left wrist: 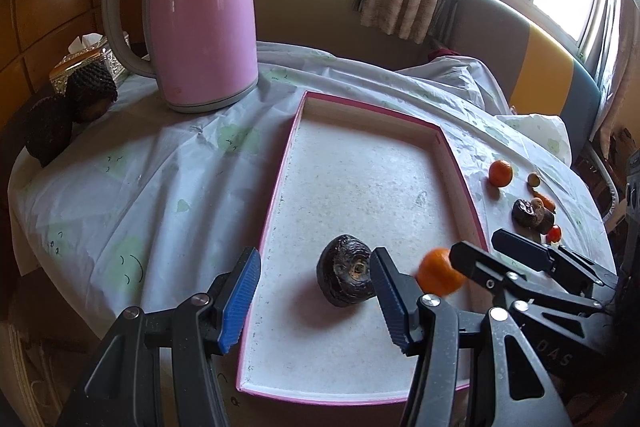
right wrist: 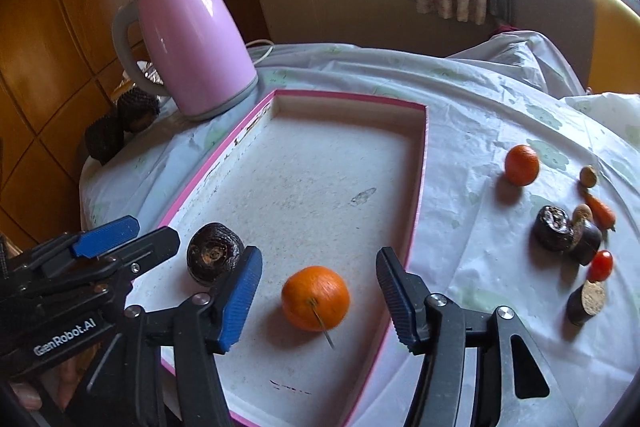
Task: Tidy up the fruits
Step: 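Carry the mandarin into the pink tray and open the right gripper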
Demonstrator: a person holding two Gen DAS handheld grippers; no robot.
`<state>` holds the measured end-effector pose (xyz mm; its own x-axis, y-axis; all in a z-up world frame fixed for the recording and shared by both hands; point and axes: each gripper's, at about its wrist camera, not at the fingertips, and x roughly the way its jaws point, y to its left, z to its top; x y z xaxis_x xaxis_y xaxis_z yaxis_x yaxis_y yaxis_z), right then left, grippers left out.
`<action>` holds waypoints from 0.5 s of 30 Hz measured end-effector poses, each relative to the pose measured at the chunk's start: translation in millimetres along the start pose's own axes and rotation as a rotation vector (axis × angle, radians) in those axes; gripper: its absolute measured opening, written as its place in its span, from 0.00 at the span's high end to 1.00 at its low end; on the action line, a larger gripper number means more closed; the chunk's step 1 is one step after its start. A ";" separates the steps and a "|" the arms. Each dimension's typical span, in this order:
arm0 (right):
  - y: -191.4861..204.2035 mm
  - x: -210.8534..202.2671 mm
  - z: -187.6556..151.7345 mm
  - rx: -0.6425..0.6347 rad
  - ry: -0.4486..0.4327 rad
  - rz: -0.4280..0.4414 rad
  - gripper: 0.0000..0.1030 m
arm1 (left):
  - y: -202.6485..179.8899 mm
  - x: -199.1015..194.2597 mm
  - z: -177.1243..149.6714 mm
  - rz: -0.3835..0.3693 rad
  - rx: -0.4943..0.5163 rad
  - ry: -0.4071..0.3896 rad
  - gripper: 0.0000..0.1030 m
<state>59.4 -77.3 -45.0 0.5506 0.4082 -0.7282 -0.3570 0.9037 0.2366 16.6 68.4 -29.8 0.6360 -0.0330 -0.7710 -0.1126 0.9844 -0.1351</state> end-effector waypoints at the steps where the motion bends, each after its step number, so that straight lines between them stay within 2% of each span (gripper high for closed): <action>1: -2.9 -2.9 -0.8 0.012 -0.006 0.000 0.41 | -1.4 -0.7 -0.1 -0.001 0.005 -0.001 0.44; 8: -26.3 -28.6 -8.6 0.088 -0.056 -0.021 0.34 | -10.0 -3.5 -1.5 -0.012 0.032 -0.005 0.44; 13: -50.1 -48.0 -20.4 0.124 -0.095 -0.083 0.27 | -16.4 -4.5 -2.7 -0.030 0.053 -0.009 0.44; 15: -75.0 -62.1 -30.9 0.178 -0.117 -0.133 0.27 | -19.2 -4.2 -2.5 -0.036 0.060 -0.009 0.44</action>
<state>28.7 -174.5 -37.4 0.6710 0.2873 -0.6836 -0.1432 0.9547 0.2607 14.2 49.2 -25.5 0.6453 -0.0678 -0.7609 -0.0433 0.9912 -0.1250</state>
